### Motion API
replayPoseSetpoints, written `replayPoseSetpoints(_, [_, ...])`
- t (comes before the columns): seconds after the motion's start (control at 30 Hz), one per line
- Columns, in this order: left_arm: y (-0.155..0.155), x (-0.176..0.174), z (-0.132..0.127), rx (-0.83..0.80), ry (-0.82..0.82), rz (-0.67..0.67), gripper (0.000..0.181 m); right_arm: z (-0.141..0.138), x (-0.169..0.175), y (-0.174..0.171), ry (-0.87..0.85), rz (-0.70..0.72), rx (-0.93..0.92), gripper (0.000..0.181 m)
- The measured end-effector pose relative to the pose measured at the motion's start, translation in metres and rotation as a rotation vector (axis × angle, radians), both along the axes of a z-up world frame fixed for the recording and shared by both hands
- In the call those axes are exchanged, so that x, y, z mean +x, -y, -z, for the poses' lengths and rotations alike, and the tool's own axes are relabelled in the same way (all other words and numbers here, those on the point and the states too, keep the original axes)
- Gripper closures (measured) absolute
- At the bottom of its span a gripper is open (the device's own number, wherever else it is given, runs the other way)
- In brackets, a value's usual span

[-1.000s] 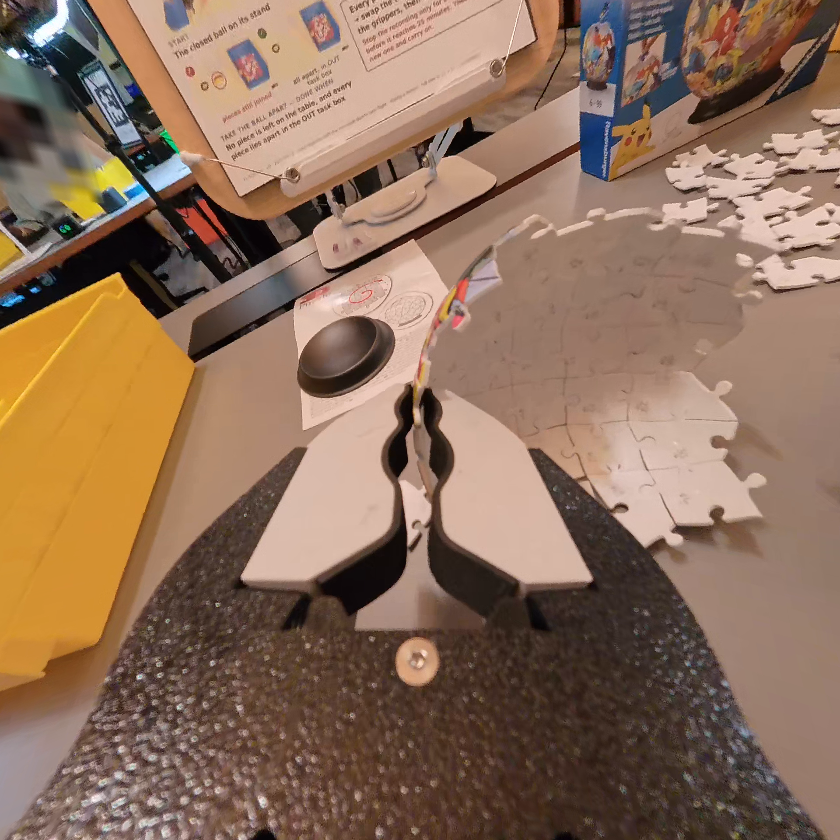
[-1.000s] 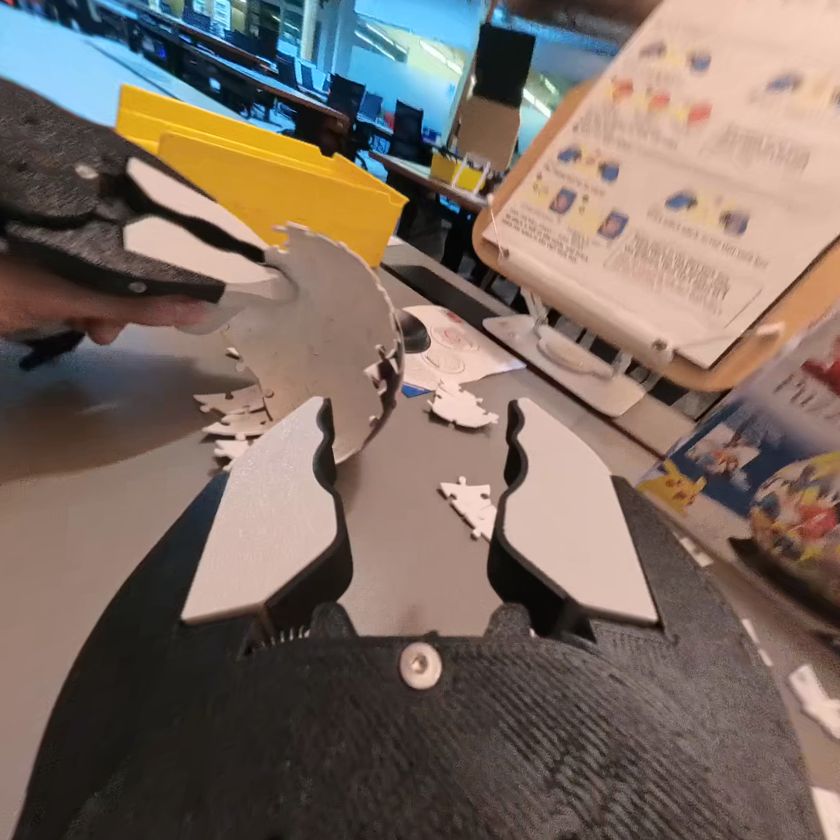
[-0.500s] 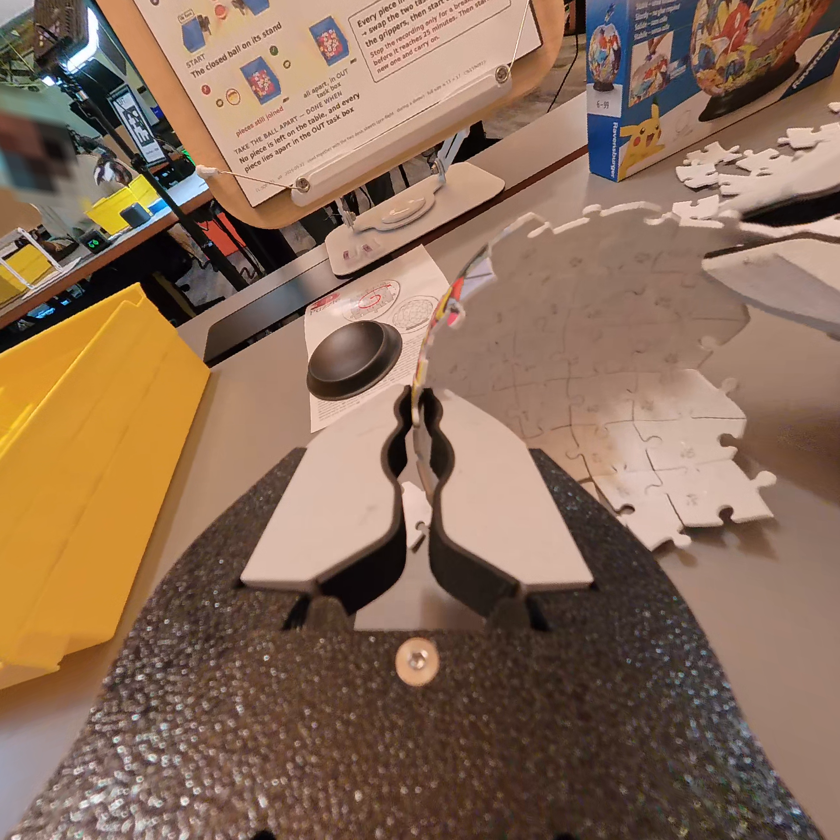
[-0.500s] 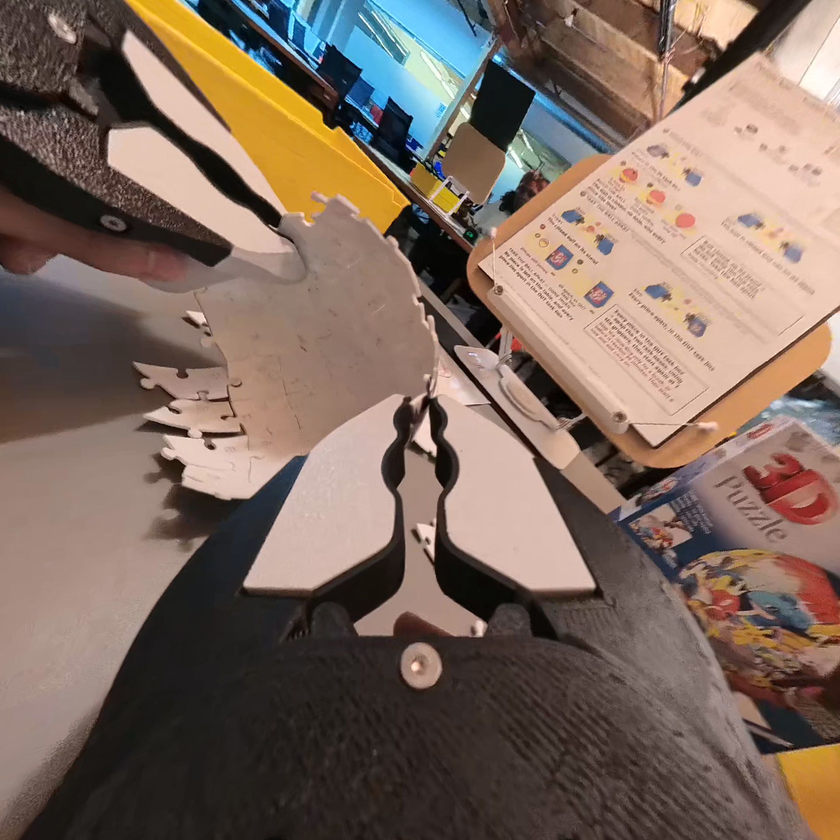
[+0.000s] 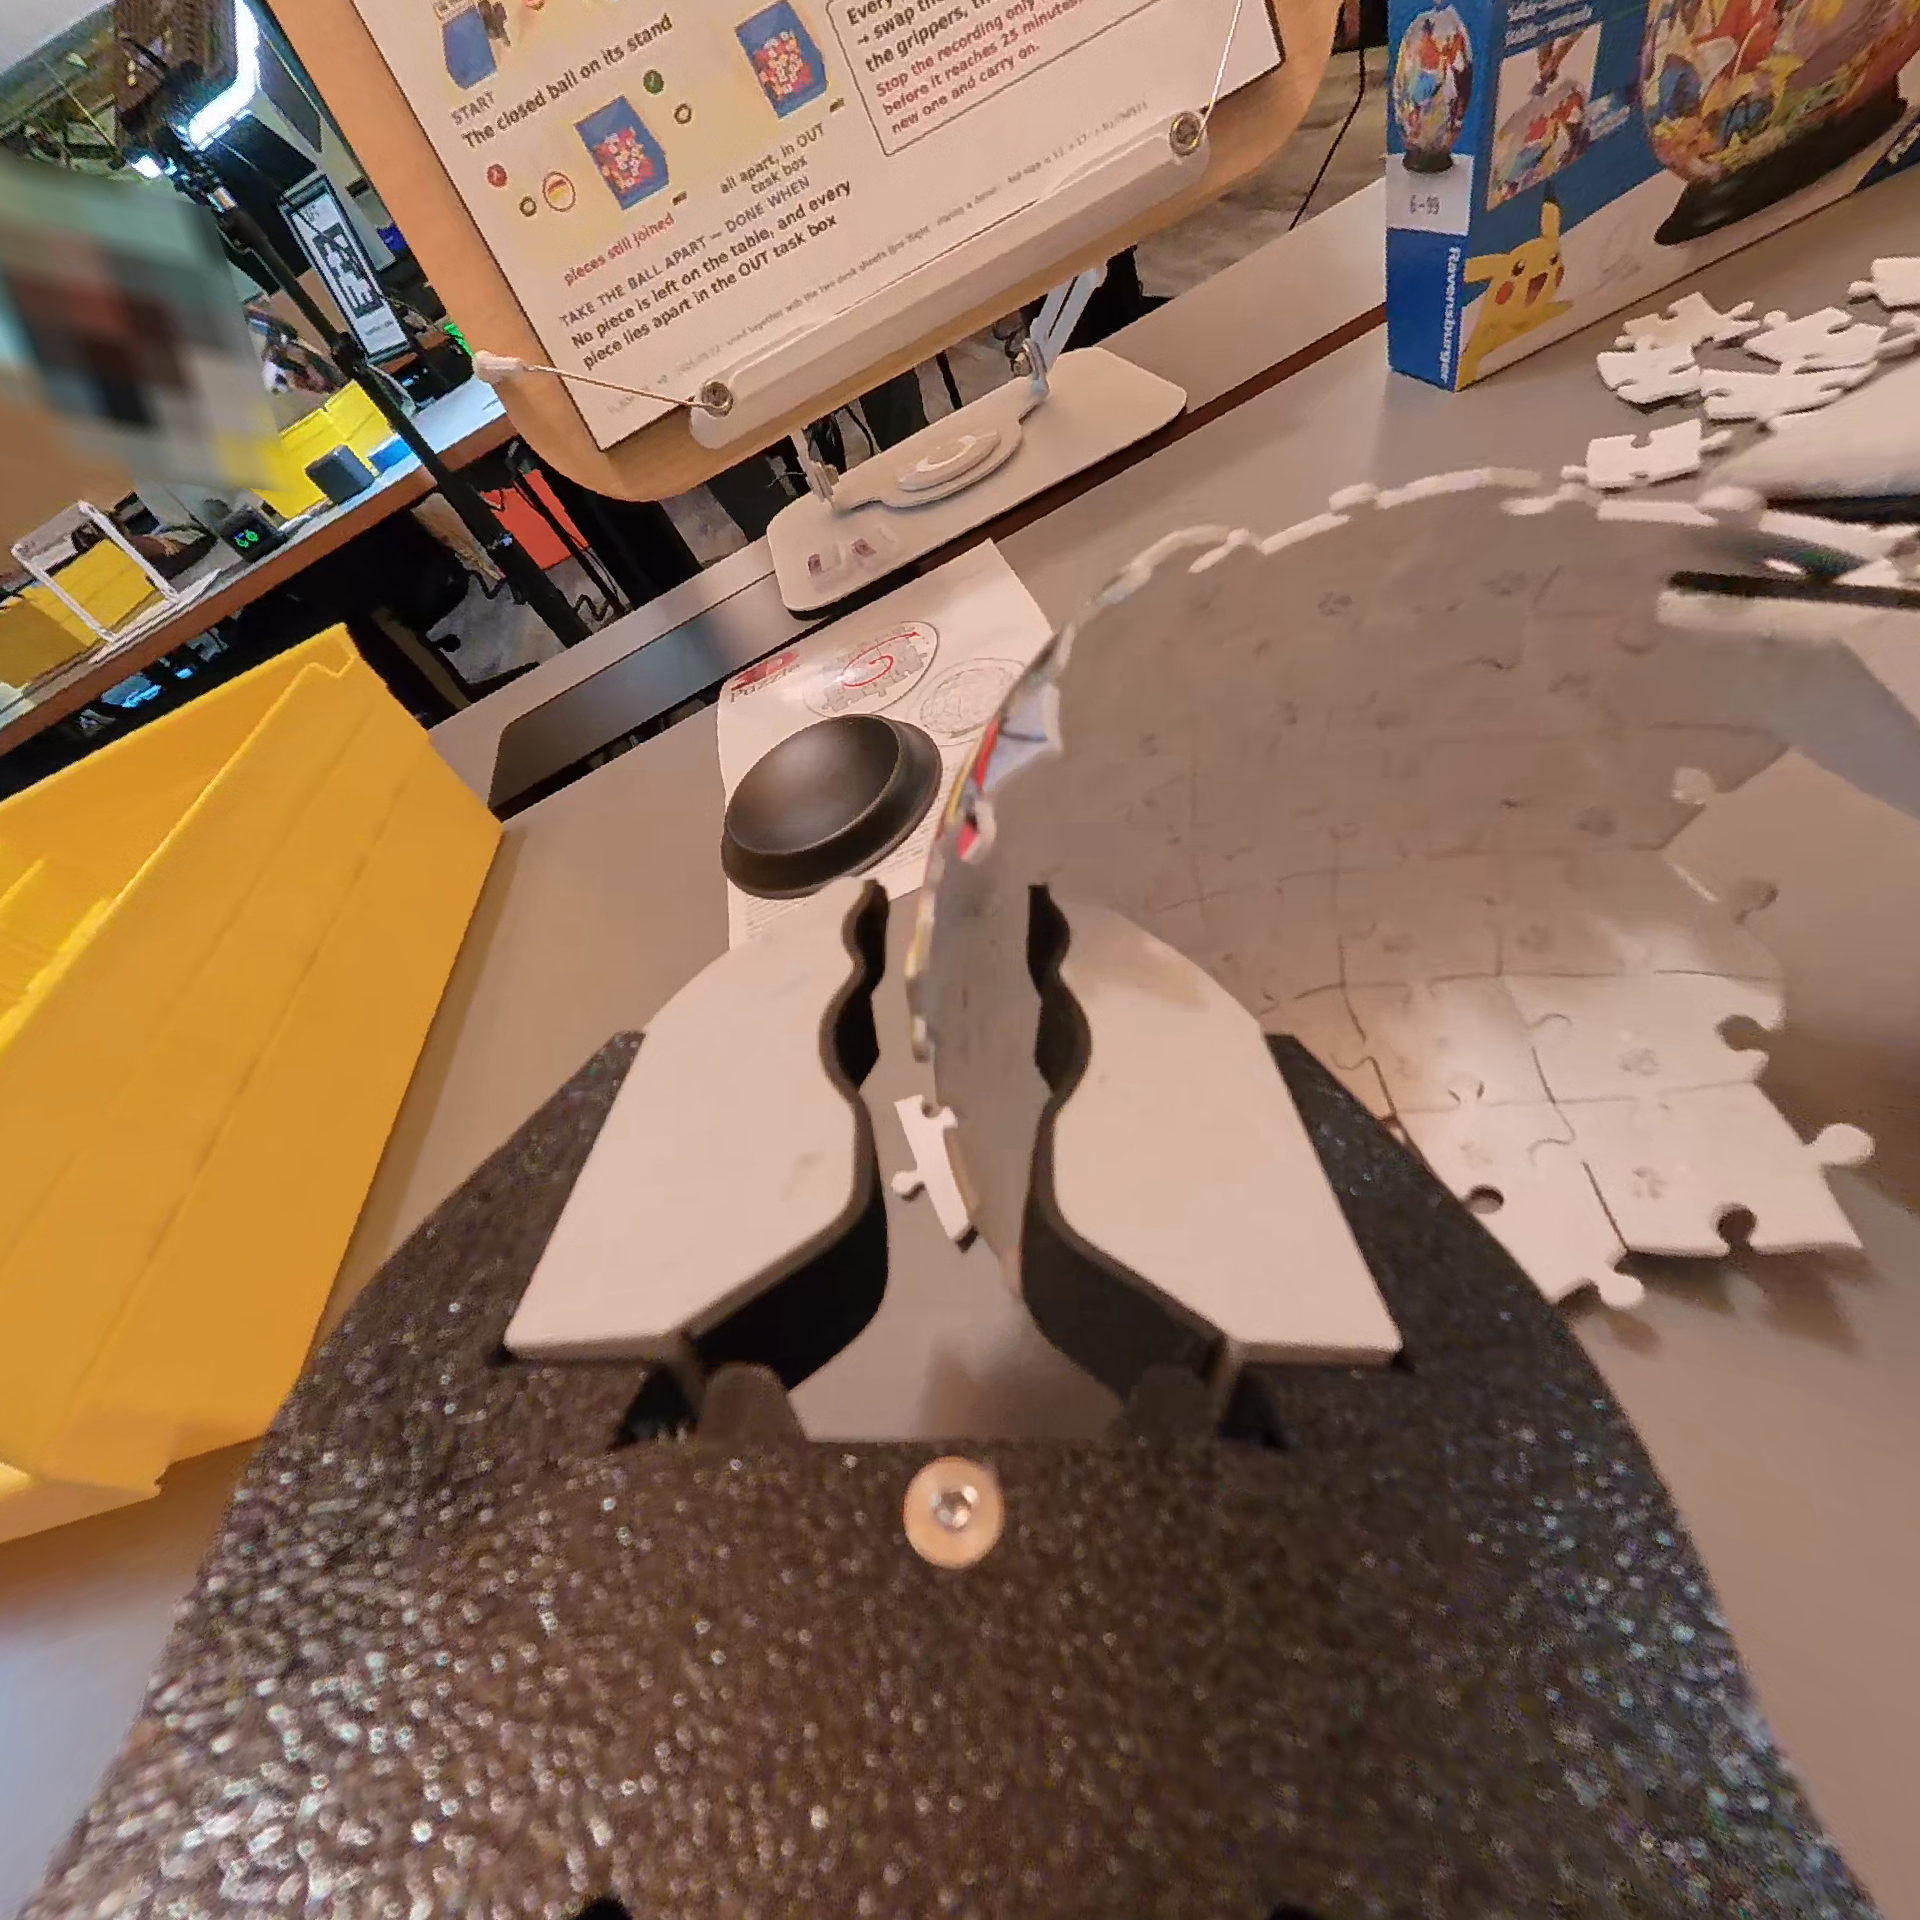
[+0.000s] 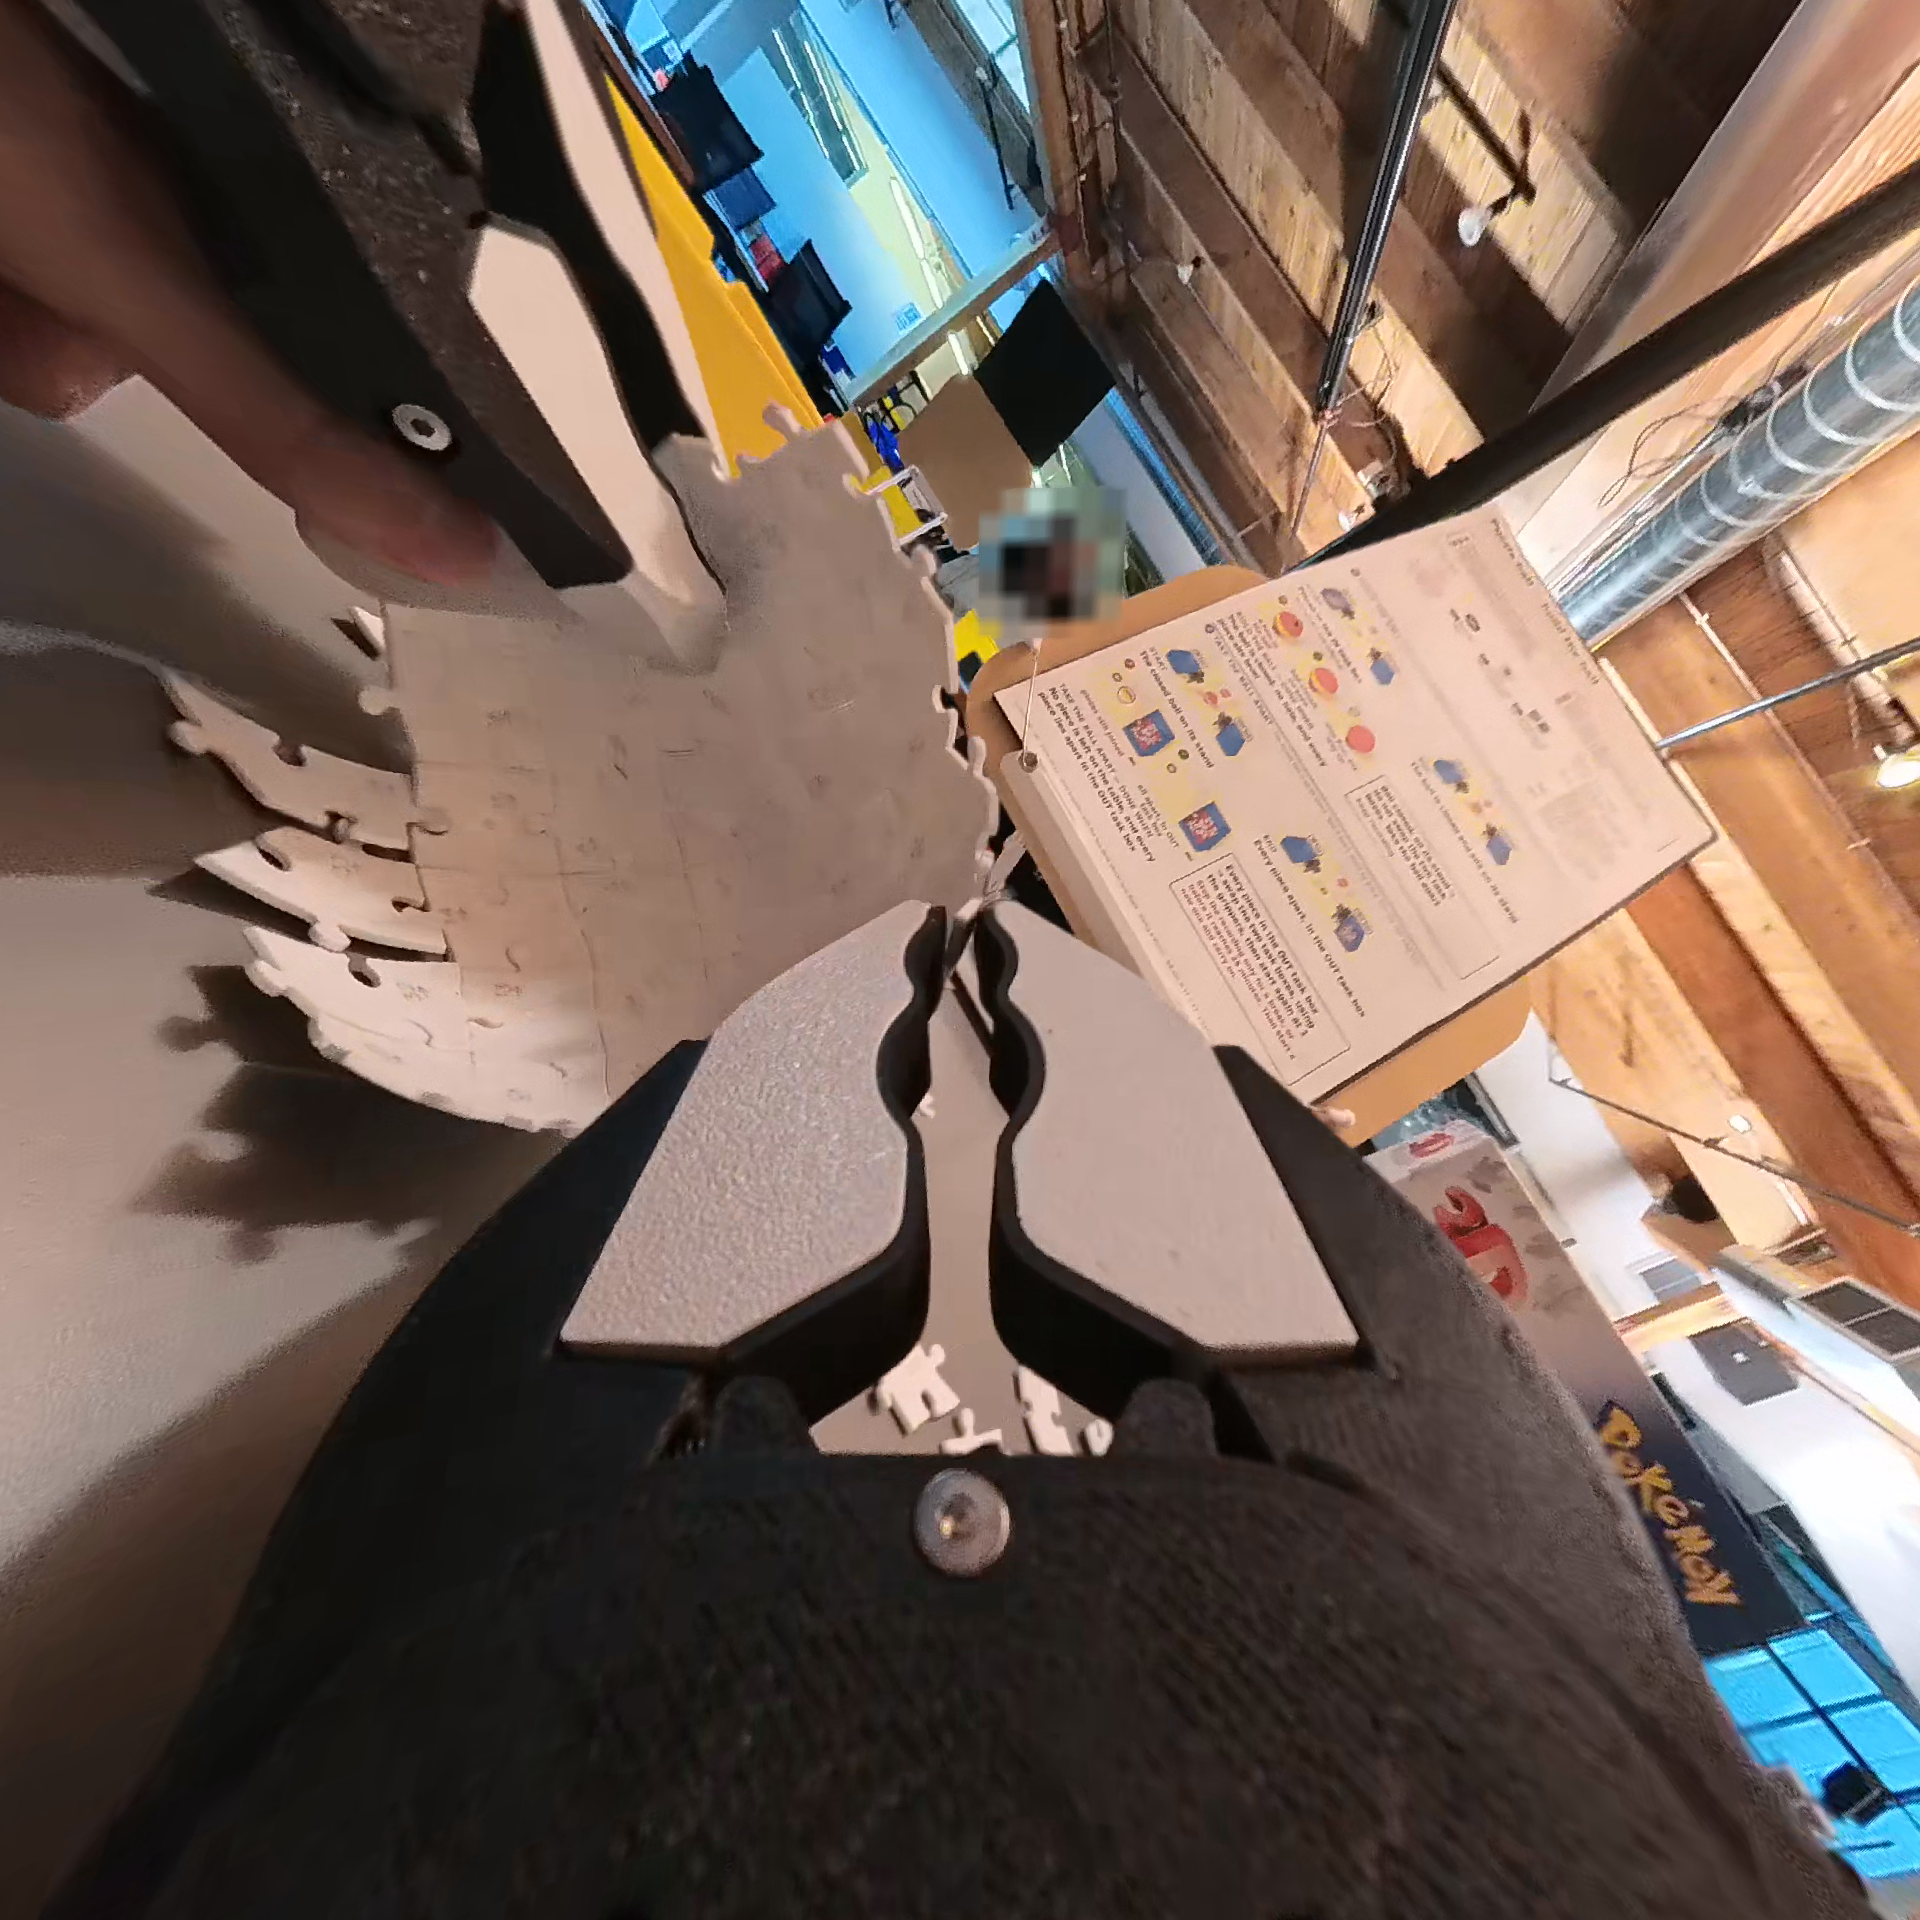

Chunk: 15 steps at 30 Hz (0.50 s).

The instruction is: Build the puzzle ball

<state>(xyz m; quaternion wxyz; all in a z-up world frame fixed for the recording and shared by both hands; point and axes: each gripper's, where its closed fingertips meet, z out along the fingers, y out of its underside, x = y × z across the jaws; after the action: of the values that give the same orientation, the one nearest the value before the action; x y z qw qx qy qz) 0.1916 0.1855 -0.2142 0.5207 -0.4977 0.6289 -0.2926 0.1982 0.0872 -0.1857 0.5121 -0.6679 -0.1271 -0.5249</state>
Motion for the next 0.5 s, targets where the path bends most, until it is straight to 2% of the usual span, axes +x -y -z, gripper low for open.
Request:
replayPoseSetpoints(0.23, [0.004,-0.007,-0.006,-0.007,-0.002,0.022,0.138,0.001,0.0,0.0,0.015,0.009,-0.002,0.175])
replayPoseSetpoints(0.33, [0.009,-0.017,-0.01,-0.093,-0.025,0.051,0.129,0.002,-0.002,-0.001,0.033,0.005,-0.016,0.175])
replayPoseSetpoints(0.4, [0.013,-0.029,-0.005,-0.163,-0.087,0.075,0.127,0.002,-0.003,-0.002,0.054,0.003,-0.029,0.175])
replayPoseSetpoints(0.5, [0.021,-0.058,0.02,-0.251,-0.27,0.12,0.118,0.002,-0.005,-0.002,0.06,0.0,-0.029,0.175])
